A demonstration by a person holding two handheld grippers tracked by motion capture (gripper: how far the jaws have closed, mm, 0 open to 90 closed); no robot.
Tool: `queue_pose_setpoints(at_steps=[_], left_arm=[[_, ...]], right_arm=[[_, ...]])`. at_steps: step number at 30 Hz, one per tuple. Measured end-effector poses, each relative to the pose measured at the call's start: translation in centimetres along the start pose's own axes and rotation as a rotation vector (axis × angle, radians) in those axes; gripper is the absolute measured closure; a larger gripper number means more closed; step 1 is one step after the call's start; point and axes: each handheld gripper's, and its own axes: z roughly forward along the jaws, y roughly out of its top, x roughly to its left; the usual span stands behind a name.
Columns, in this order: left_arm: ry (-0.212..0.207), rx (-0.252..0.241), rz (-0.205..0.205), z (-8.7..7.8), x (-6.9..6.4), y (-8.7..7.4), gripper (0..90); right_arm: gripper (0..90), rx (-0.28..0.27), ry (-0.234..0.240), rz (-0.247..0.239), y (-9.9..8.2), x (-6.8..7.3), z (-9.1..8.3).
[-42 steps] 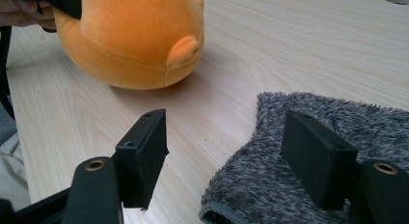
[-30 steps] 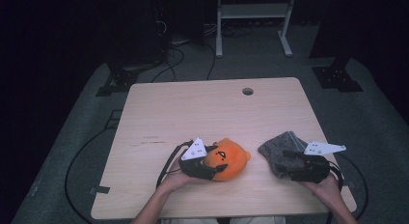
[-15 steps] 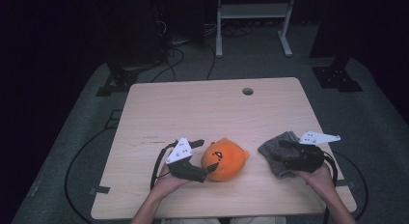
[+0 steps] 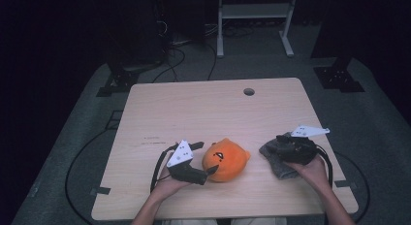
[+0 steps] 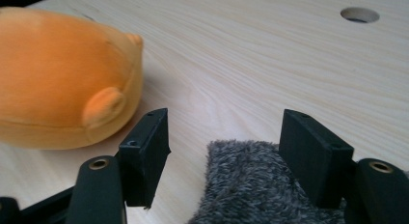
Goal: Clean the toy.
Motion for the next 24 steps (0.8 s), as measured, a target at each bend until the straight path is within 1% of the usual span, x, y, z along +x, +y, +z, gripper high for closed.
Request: queue_pose_setpoints(at_steps=[1, 2, 3, 4, 5, 6, 7, 8, 9, 10, 11, 12, 13, 14, 15, 16, 17, 18, 19, 22, 23, 24], left_arm=[[-0.001, 0.006, 0.004, 0.1, 0.0, 0.0, 9.0], [0.002, 0.008, 0.004, 0.2, -0.1, -0.1, 9.0], [0.006, 0.019, 0.015, 0.3, -0.2, -0.2, 9.0], [0.007, 0.025, 0.015, 0.4, -0.3, -0.2, 9.0], [0.007, 0.025, 0.015, 0.4, -0.3, -0.2, 9.0], [0.011, 0.027, 0.018, 0.5, -0.3, -0.2, 9.0], [0.01, 0.035, 0.015, 0.7, -0.5, -0.2, 9.0], [0.01, 0.035, 0.015, 0.7, -0.5, -0.2, 9.1], [0.005, 0.038, 0.013, 0.8, -0.6, -0.2, 9.1], [0.003, 0.04, 0.017, 0.9, -0.7, -0.2, 9.1], [-0.002, 0.048, 0.016, 1.1, -0.9, -0.2, 9.1], [-0.002, 0.048, 0.016, 1.1, -0.9, -0.2, 9.1], [0.001, 0.051, 0.021, 1.2, -1.0, -0.2, 9.1], [0.001, 0.051, 0.021, 1.2, -1.0, -0.2, 9.1], [0.004, 0.05, 0.013, 1.2, -1.0, -0.2, 9.1], [0.004, 0.05, 0.013, 1.2, -1.0, -0.2, 9.1], [0.011, 0.051, 0.013, 1.2, -1.0, -0.2, 9.1], [0.018, 0.058, 0.013, 1.3, -1.0, -0.2, 9.1], [0.021, 0.061, 0.013, 1.3, -1.0, -0.2, 9.1], [0.024, 0.076, 0.015, 1.5, -1.1, -0.4, 9.1], [0.03, 0.09, 0.03, 1.5, -1.1, -0.6, 12.3], [0.03, 0.09, 0.03, 1.5, -1.1, -0.6, 15.5]], right_arm=[[34.6, 0.013, -0.002, 0.005, -0.1, 0.0, 0.2], [34.8, 0.046, -0.013, -0.003, -0.3, 0.0, 0.8], [35.2, 0.069, -0.026, -0.009, -0.4, 0.0, 1.0], [35.4, 0.089, -0.04, -0.016, -0.5, 0.0, 1.2], [35.9, 0.102, -0.044, -0.017, -0.6, 0.0, 1.4], [35.9, 0.102, -0.044, -0.017, -0.6, 0.0, 1.4], [37.7, 0.132, -0.077, -0.018, -0.8, -0.1, 1.7], [37.7, 0.132, -0.077, -0.018, -0.8, -0.1, 1.7], [38.6, 0.139, -0.088, -0.017, -0.9, -0.2, 1.8], [40.1, 0.15, -0.094, -0.006, -1.0, -0.3, 2.0], [42.2, 0.181, -0.12, 0.002, -1.2, -0.5, 2.5], [42.2, 0.181, -0.12, 0.002, -1.2, -0.5, 2.5], [44.5, 0.222, -0.128, 0.011, -1.5, -0.6, 2.9], [46.7, 0.248, -0.139, 0.002, -1.7, -0.6, 3.2], [49.1, 0.25, -0.151, -0.008, -1.9, -0.4, 3.4], [49.1, 0.25, -0.151, -0.008, -1.9, -0.4, 3.4], [63.0, 0.242, -0.165, -0.021, -2.0, -0.2, 3.4], [63.0, 0.242, -0.165, -0.021, -2.0, -0.2, 3.4], [75.0, 0.252, -0.181, -0.023, -1.9, 0.1, 3.2], [79.0, 0.265, -0.182, -0.029, -1.9, 0.2, 3.1], [80.2, 0.271, -0.167, -0.009, -1.8, 0.1, 2.6], [80.2, 0.271, -0.167, -0.009, -1.8, 0.1, 2.6]])
